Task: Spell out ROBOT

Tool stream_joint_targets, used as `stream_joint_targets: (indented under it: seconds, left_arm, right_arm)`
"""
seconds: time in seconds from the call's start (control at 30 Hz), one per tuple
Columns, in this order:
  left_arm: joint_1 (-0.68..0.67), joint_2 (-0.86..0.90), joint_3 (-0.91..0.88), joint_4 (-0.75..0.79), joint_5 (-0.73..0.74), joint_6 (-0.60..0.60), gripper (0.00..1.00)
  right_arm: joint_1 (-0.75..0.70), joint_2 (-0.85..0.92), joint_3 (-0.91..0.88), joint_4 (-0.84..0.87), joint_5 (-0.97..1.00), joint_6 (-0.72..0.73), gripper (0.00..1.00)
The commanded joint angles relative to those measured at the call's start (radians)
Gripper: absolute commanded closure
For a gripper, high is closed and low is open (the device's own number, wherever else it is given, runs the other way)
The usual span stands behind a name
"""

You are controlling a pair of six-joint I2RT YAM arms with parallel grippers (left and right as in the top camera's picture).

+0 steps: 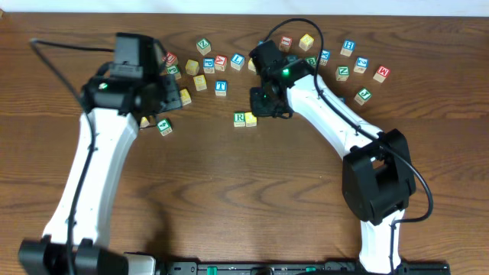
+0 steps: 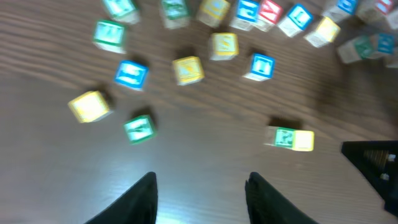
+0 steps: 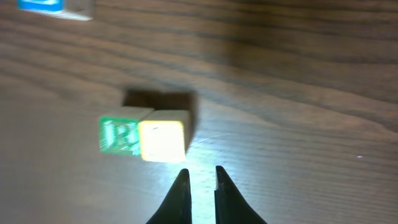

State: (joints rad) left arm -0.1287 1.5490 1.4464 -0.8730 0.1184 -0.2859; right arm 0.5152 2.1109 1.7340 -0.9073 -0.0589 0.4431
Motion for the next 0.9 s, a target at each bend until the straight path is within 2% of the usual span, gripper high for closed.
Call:
stream_joint_targets:
  seconds: [0.0, 0.3, 0.47, 0.87]
  left_arm:
    - [-0.03, 0.064, -0.005, 0.031, 0.105, -0.007, 0.64]
    - [-0.054, 0.282, -0.005, 0.079, 0.269, -0.034, 0.91]
    - [-0.059, 0.357, -0.005, 0.098, 0.313, -0.033, 0.92]
    - [-0.085, 0.456, -0.005, 0.202, 0.373, -0.034, 0.92]
  right_arm:
    - [-0.006, 0.044, 0.003, 0.005, -0.01, 0.016, 0.92]
    - [-0.013, 0.083, 0.0, 0.026, -0.049, 0.016, 0.92]
    - [-0.013, 0.084, -0.018, 0.045, -0.049, 0.016, 0.89]
    - [-0.01, 0.084, -0.029, 0.051, -0.068, 0.029, 0.87]
